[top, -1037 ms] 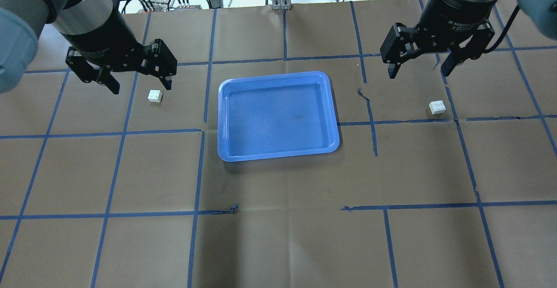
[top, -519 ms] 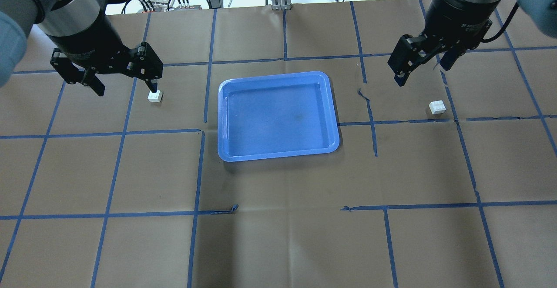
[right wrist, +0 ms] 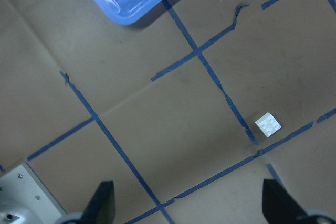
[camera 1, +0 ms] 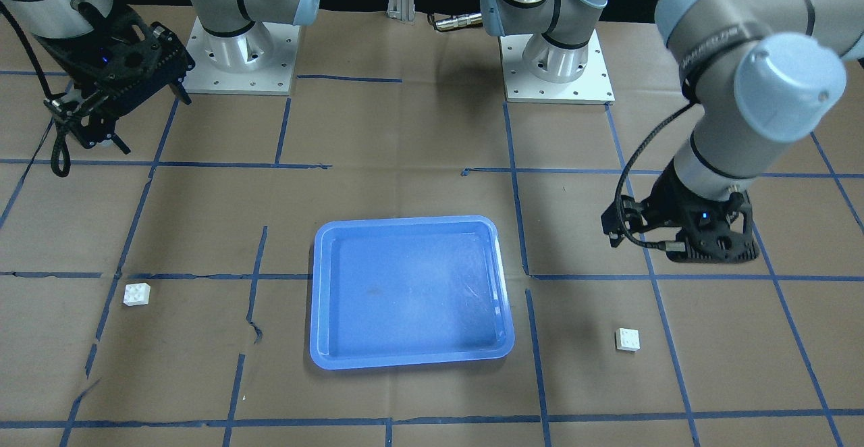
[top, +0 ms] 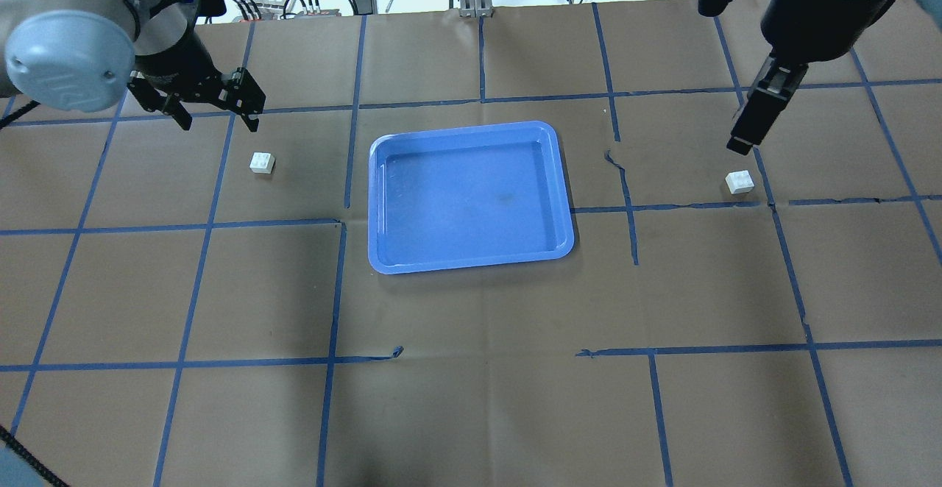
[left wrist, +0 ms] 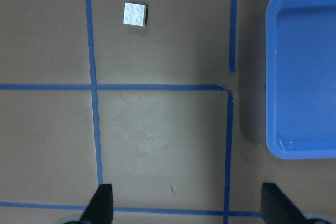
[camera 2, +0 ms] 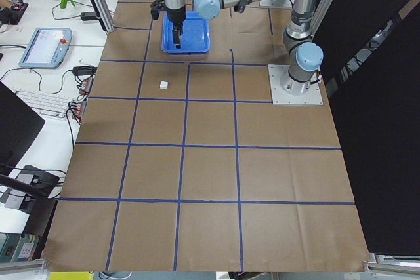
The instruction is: Assemble white blocks and place on blue tray
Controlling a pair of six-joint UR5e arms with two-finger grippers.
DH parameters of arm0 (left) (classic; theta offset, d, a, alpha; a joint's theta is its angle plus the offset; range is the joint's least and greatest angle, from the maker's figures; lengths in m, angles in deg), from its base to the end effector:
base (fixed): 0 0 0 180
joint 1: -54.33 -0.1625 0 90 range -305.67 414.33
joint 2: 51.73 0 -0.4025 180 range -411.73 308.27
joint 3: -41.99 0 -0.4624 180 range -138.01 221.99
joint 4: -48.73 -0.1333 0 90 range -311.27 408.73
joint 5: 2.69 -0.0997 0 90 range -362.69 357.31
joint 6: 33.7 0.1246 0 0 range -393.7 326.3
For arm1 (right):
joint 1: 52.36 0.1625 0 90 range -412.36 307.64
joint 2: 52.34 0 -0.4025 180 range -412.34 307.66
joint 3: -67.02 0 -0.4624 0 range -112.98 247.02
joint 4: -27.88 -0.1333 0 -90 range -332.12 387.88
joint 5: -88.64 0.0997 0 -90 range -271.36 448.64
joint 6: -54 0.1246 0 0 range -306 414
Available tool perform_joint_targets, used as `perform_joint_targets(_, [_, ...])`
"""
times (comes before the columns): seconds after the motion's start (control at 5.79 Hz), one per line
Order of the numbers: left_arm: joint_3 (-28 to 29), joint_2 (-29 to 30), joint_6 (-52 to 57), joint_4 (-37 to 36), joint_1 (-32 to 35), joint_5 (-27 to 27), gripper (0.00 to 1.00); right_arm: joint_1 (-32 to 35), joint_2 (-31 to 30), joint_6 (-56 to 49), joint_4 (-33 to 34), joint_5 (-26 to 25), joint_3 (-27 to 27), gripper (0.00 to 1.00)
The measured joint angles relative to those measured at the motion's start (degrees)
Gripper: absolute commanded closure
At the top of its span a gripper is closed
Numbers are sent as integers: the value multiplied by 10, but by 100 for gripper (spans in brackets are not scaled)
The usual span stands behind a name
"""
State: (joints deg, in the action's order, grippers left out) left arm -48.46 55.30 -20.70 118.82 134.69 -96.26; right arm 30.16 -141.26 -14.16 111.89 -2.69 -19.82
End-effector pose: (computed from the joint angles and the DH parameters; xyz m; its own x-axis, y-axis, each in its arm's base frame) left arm -0.0126 -0.6755 0.2884 -0.9960 0.0562 -0.0702 0.0582 0.9979 -0.0273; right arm 0.0563 -0.5729 0.4506 -0.4894 -0.8704 -0.0547 -0.8720 0.4873 0.0469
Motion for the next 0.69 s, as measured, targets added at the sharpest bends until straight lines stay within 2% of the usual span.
perform_joint_targets(0.35, [-14,100,30,-126,-20,2,1,-77,20,-281,12,5,2,0])
perform_joint_targets(0.69, [-29,159,40,-199,-23,20,8,-131,67,-495,52,45,3,0])
